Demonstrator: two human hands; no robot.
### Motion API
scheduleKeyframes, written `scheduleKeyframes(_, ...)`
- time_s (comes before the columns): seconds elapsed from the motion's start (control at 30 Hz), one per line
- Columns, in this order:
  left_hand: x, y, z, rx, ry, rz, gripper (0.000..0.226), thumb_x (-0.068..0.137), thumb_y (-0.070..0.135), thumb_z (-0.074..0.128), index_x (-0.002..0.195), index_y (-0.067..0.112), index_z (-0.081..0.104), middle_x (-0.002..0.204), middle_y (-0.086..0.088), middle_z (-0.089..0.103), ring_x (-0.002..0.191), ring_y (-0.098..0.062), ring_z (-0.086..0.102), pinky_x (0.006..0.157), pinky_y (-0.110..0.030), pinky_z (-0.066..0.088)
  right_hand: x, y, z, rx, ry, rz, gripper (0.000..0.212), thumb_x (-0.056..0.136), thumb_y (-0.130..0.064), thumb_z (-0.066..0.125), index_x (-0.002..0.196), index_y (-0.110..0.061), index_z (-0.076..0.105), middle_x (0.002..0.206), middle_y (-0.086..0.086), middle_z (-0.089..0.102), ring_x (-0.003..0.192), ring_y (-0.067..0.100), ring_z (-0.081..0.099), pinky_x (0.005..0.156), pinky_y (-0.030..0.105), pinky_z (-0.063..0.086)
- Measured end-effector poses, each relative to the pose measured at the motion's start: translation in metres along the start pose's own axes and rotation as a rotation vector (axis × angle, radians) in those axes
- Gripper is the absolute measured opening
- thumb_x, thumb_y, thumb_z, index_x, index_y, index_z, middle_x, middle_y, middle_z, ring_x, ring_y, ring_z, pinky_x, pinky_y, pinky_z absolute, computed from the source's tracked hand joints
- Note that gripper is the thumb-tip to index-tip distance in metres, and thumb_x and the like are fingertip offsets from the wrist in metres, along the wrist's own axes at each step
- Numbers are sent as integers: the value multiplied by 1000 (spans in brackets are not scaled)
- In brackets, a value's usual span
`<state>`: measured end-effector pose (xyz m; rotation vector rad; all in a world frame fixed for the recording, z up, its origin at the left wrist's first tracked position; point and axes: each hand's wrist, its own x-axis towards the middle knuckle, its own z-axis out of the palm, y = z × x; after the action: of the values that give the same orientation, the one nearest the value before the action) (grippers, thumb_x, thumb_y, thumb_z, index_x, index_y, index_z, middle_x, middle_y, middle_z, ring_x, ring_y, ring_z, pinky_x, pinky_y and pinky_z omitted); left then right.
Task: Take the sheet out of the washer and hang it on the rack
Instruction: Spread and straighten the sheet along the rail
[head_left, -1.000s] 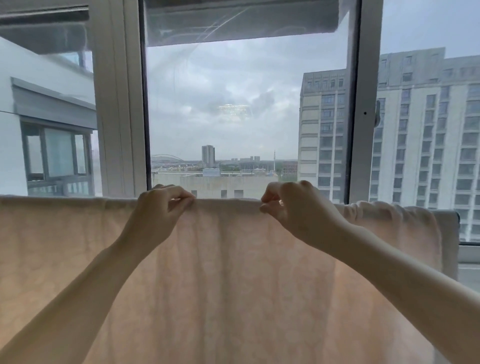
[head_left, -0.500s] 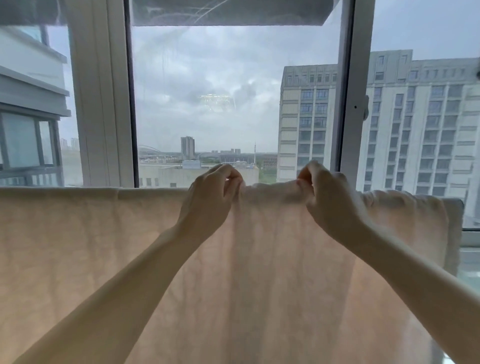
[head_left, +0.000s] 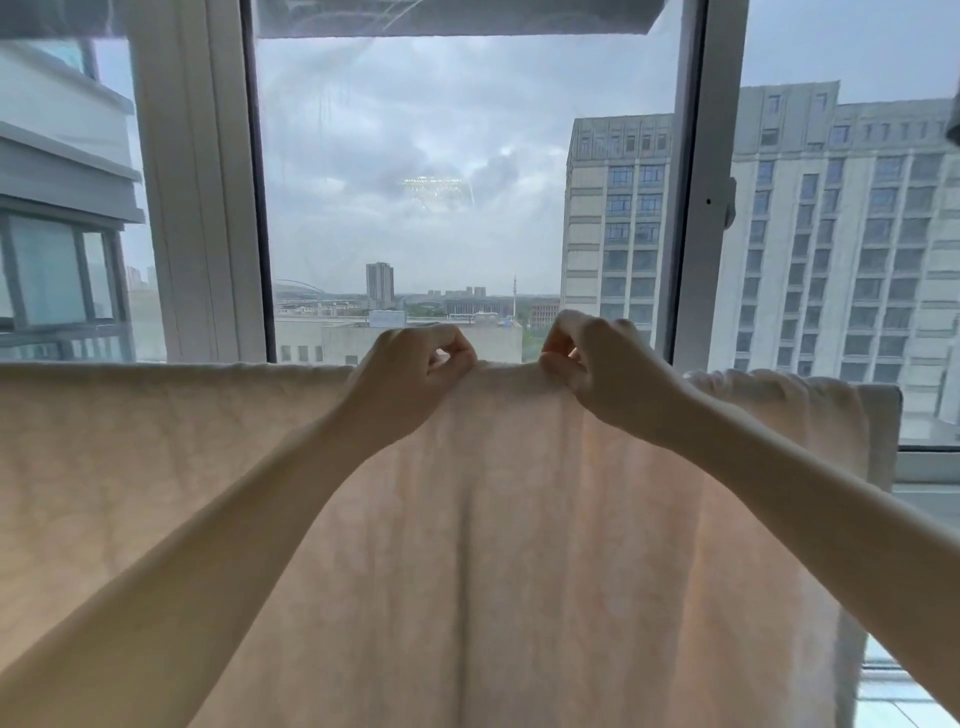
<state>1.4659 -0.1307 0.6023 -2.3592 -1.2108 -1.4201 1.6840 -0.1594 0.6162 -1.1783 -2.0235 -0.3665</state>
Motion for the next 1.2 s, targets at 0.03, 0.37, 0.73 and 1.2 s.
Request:
scheduleKeyframes(0.03,-3,-5,-6,-7,-14,-10,14,90,33,62,76,34,64,66,18,64,66,5,59,59,-21,44,2,2,2,-3,17,0,3,94,-17,58,92,-15,60,80,2,67,71,16,63,69,41,57)
scheduleKeyframes(0.37,4,-44,-34,103,94,-98,11,90,21,64,86,18,73,81,5,70,75,-12,58,69,-23,36,40,6,15,-45,21,38,11,96,-15,54,96,-6,60,87,13,67,78,28,63,75,45,55)
scheduleKeyframes(0.73,8,-57,-36,106,-65,-155,23,93,30,59,85,14,73,80,4,69,80,-15,63,70,-28,44,42,0,17,-53,-123,77,11,91,-14,62,87,-5,68,86,12,70,79,25,65,78,43,56)
scheduleKeyframes(1.2,-30,-124,-110,151,-94,-57,21,93,36,60,102,22,74,92,14,71,87,11,59,77,-10,42,60,-107,76,31,-156,-154,22,92,-39,58,102,-21,66,102,0,69,90,19,66,79,40,56)
